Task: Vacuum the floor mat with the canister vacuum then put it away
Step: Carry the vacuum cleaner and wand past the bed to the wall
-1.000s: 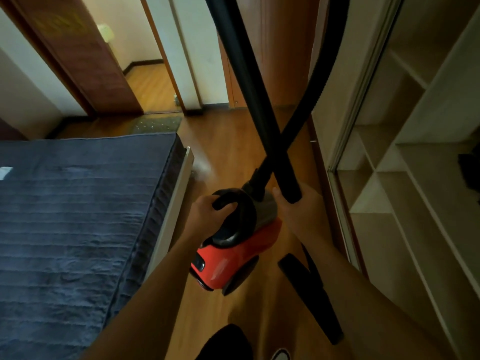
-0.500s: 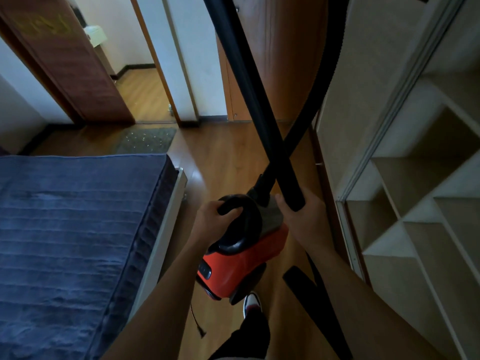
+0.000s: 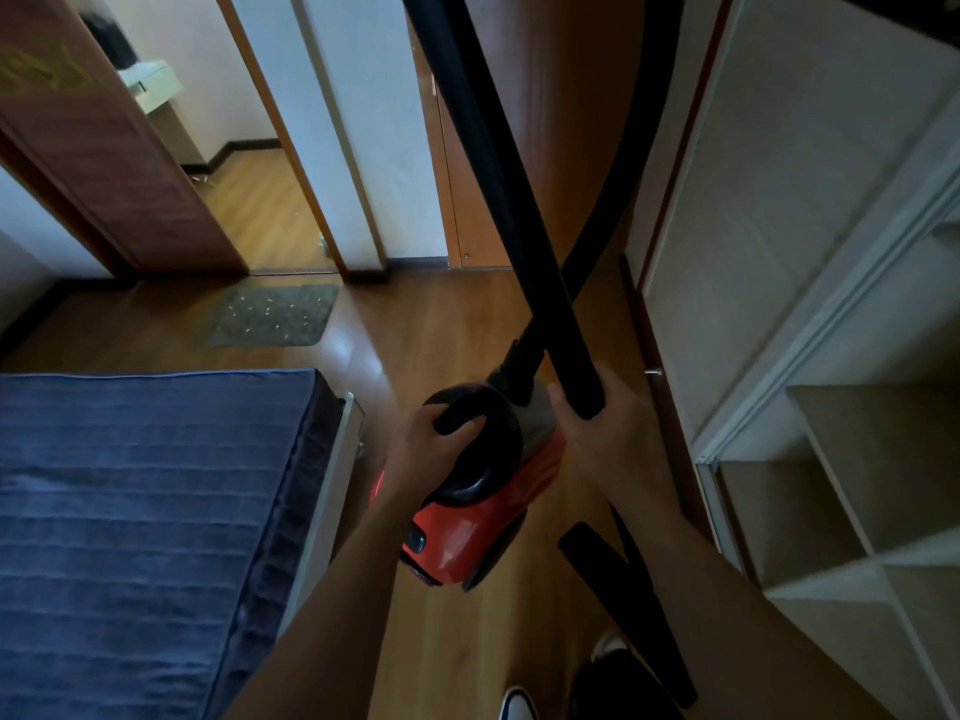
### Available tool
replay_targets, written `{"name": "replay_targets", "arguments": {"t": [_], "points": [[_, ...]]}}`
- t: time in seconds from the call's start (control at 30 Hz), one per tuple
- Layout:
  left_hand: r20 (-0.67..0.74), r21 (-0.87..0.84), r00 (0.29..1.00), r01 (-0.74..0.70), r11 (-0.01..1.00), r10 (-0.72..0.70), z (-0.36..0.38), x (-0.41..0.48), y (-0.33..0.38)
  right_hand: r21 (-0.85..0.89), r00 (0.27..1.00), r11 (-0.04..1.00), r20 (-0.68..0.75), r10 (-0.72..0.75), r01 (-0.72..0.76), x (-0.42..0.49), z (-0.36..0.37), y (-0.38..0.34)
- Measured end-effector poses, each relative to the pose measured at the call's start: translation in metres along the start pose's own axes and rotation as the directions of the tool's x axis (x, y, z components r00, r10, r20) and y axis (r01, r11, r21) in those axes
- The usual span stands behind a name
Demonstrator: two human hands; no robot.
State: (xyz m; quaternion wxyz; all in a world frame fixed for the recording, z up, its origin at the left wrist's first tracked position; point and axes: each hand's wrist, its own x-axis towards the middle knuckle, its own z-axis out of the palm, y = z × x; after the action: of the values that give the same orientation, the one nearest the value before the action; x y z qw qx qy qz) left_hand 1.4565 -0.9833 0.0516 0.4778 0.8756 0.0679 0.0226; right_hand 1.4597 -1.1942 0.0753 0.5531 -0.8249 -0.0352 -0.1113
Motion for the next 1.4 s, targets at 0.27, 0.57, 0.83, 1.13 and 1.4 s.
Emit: {"name": "replay_targets", "arguments": {"t": [0.27, 0.57, 0.83, 1.13, 1.4], "points": [[-0.062, 0.057, 0.998, 0.032, 0.998, -0.028, 0.011, 0.105, 0.003, -0.001, 0.998, 0.999, 0.032, -0.046, 0.046, 0.119, 0.03, 0.045], [-0.134, 0.001, 0.975, 0.181, 0.984, -0.179, 0.045, 0.262, 0.015, 0.025, 0.993, 0.999, 0.108, -0.048, 0.045, 0.298, 0.053, 0.09], [-0.264, -0.019, 0.93, 0.258, 0.966, -0.253, 0.049, 0.367, 0.029, 0.053, 0.974, 0.995, 0.206, -0.093, 0.084, 0.426, 0.077, 0.1], [-0.348, -0.069, 0.898, 0.261, 0.963, -0.269, 0.02, 0.455, 0.011, 0.085, 0.946, 0.987, 0.283, -0.157, 0.138, 0.513, 0.142, 0.095], [-0.356, -0.181, 0.874, 0.282, 0.942, -0.33, -0.029, 0.566, -0.045, 0.017, 0.924, 0.985, 0.345, -0.166, 0.171, 0.605, 0.245, 0.091]]}}
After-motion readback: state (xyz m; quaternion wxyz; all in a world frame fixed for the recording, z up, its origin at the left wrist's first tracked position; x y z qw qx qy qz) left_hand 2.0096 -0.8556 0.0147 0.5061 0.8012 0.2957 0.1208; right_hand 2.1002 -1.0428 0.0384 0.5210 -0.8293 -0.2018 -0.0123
